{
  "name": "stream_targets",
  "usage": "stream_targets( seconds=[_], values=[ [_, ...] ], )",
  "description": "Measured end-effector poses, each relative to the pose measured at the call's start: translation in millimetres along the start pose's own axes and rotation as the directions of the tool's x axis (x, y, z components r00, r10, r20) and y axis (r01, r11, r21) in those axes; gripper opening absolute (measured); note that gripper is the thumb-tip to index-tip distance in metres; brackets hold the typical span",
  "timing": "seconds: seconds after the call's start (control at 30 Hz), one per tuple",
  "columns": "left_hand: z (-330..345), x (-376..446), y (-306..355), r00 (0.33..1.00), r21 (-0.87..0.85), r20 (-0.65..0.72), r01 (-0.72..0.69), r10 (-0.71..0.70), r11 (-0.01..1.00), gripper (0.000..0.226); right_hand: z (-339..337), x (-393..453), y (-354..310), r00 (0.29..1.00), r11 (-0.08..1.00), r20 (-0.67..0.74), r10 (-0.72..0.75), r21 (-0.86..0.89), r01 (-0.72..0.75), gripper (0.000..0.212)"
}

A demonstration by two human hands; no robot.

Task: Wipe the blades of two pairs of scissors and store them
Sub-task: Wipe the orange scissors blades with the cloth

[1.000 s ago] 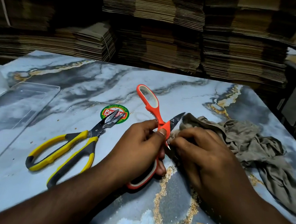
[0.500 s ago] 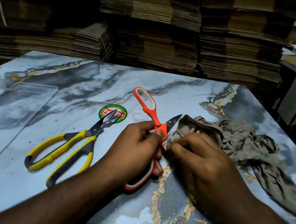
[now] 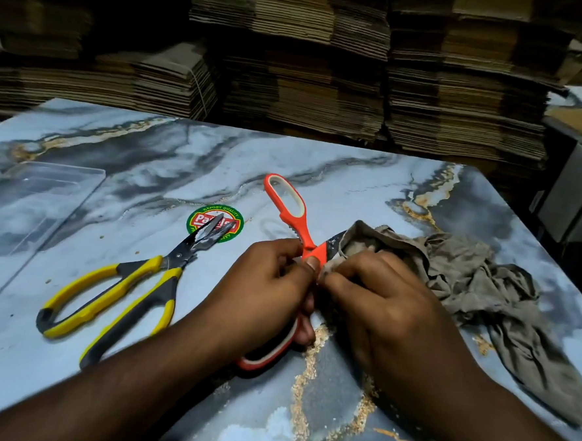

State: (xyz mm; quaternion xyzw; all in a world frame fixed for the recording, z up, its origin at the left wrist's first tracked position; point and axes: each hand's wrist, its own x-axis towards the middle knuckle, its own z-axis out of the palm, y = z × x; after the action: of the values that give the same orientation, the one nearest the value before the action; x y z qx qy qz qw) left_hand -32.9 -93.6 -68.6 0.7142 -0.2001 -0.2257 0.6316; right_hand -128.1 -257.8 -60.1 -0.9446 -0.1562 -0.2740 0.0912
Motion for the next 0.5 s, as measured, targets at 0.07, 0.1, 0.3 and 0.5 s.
stream_targets(
  seconds=[0.07, 0.1, 0.3, 0.5],
  values=[
    [0, -2, 0, 1.000, -0.020, -0.010, 0.008, -0.008, 1.000, 0.023, -6, -6, -3, 0.999, 1.000, 0.031, -0.012, 0.001, 0.012, 0.026],
    [1, -1, -1, 1.000, -0.003, -0.012, 0.002, -0.002, 1.000, 0.023, -8, -6, -3, 0.999, 1.000, 0.034, -0.010, -0.003, 0.010, 0.026],
    [2, -3, 0, 1.000, 0.016, -0.017, -0.008, 0.008, 1.000, 0.024, -6, -3, -3, 0.999, 0.999, 0.046, -0.020, -0.028, 0.022, 0.029],
    [1, 0, 4, 1.000, 0.016, -0.014, -0.001, 0.001, 1.000, 0.022, -5, -5, 12, 1.000, 0.999, 0.015, -0.005, 0.051, 0.004, 0.024]
  ],
)
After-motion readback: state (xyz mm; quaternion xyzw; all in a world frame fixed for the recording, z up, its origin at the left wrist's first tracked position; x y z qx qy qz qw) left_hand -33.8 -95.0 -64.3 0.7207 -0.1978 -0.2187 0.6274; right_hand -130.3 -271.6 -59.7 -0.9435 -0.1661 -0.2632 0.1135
